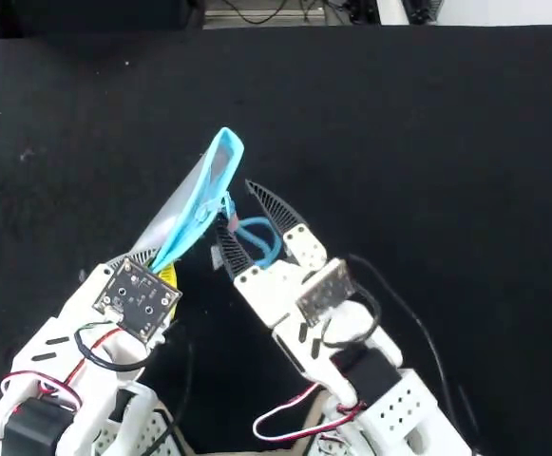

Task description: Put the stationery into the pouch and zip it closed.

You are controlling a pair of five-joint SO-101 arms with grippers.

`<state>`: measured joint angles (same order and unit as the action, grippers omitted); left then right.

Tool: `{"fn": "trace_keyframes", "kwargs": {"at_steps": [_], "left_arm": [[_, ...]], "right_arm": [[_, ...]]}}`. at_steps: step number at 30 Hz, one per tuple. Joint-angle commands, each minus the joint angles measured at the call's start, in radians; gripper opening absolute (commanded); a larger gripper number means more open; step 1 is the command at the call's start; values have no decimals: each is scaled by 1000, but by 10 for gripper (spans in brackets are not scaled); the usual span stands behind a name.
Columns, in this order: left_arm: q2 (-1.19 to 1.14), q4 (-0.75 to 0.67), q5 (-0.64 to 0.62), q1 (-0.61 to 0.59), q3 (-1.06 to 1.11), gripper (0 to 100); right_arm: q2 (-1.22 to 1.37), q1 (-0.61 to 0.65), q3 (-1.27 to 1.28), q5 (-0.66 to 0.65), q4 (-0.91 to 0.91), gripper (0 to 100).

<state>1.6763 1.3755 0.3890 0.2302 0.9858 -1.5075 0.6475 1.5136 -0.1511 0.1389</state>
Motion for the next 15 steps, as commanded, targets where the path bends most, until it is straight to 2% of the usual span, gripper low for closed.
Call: {"fn": "trace_keyframes", "kwargs": {"at_steps": [1, 15], "left_arm": [[-5, 29, -2, -5, 42, 29], [-5, 29, -2, -5, 42, 29]], "right_arm": [[48, -17, -68, 0, 0, 172], [47, -12, -68, 6, -43, 172]]}}
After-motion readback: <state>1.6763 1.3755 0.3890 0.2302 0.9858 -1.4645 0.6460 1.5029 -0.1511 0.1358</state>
